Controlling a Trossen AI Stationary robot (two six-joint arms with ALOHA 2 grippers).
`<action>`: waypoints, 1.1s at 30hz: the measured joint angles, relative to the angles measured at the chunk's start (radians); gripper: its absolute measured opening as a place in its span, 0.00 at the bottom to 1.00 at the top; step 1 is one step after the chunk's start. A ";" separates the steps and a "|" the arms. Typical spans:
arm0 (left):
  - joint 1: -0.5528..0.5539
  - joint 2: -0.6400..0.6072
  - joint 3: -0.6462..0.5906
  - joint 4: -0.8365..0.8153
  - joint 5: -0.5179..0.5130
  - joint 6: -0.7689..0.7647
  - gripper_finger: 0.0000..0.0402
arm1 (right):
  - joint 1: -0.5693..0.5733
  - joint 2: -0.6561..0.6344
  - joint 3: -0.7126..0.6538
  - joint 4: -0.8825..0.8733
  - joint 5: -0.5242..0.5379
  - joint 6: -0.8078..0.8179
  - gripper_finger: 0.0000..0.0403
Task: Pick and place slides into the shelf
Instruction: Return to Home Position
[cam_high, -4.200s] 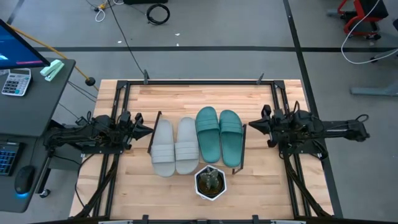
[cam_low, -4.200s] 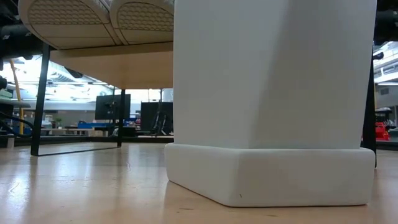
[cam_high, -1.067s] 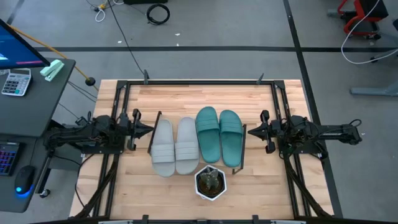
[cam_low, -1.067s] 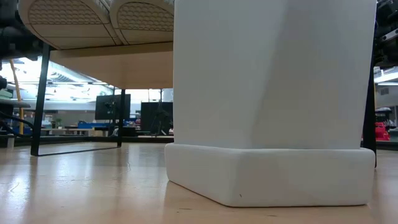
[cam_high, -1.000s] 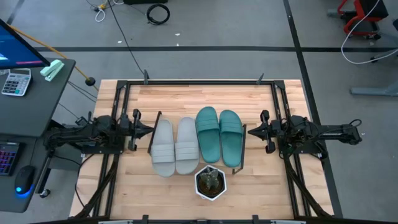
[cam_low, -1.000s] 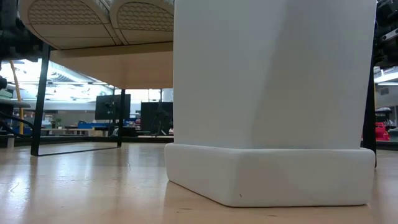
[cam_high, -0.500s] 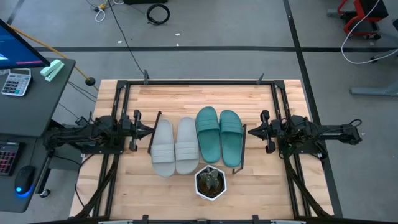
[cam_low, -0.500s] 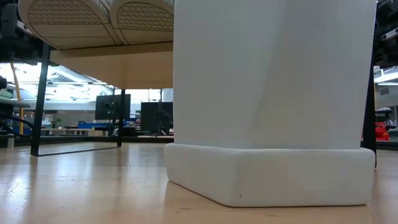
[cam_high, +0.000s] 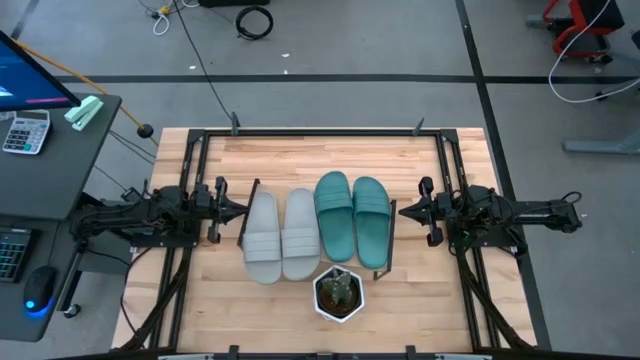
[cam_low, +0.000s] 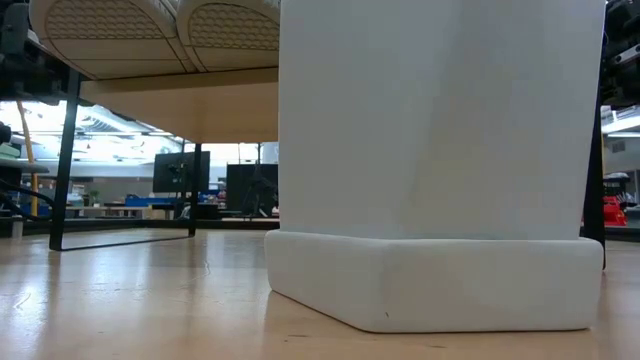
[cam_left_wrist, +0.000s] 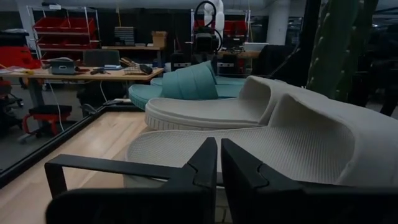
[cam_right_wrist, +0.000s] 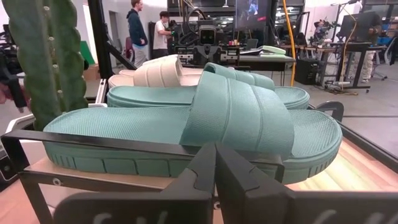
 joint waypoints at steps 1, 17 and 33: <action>0.000 0.000 0.000 0.000 0.000 -0.004 0.07 | 0.000 0.000 0.000 0.000 0.000 0.000 0.04; 0.000 0.000 0.000 0.000 0.000 -0.004 0.07 | 0.000 0.000 0.000 0.000 0.000 0.000 0.03; 0.000 0.000 0.000 0.000 0.000 -0.004 0.10 | 0.000 0.000 0.000 0.000 0.000 0.000 0.03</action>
